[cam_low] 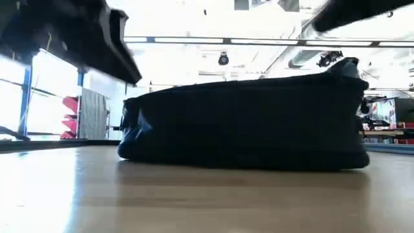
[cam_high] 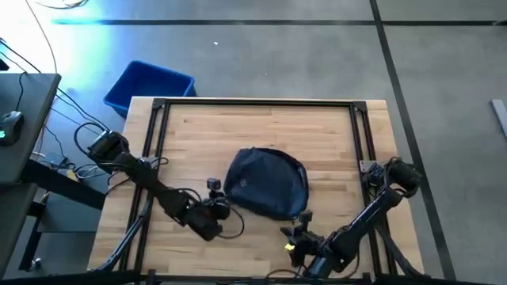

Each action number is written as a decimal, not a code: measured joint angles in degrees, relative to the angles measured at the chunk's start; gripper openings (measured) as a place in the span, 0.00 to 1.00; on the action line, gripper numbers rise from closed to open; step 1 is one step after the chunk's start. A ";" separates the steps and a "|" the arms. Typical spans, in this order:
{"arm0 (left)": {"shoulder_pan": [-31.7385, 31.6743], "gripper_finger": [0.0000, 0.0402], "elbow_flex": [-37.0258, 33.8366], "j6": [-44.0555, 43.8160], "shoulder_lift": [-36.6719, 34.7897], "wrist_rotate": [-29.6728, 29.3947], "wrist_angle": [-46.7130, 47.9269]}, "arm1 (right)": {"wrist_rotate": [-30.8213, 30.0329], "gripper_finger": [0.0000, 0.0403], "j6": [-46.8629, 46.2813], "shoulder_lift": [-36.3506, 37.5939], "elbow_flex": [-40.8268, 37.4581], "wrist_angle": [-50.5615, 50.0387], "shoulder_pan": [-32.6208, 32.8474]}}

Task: Unpack backpack
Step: Close the backpack

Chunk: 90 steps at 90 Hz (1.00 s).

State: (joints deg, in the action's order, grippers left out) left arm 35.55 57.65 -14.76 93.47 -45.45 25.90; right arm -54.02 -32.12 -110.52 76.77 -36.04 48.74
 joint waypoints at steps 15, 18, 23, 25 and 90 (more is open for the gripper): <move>0.98 0.21 -0.01 13.98 2.41 0.84 -19.06 | -0.21 0.00 -11.62 2.43 0.00 -11.26 1.29; 0.59 0.22 -0.02 17.39 3.29 1.63 -23.23 | -0.12 0.00 -14.31 3.16 0.00 -13.44 1.93; -0.21 0.22 -0.02 23.36 4.96 3.44 -30.65 | 1.49 0.00 -19.50 4.36 0.02 -17.76 2.71; -0.57 0.22 -0.02 25.82 5.67 4.44 -33.56 | 2.65 0.00 -21.77 4.63 0.05 -19.78 2.98; -12.41 0.40 8.70 43.50 22.29 12.21 -47.63 | 6.09 0.00 -21.76 4.87 -6.22 -18.33 -0.67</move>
State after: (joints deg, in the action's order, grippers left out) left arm 23.14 66.35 28.75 115.77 -33.25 -21.72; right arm -47.93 -53.88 -105.66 70.55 -54.37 48.07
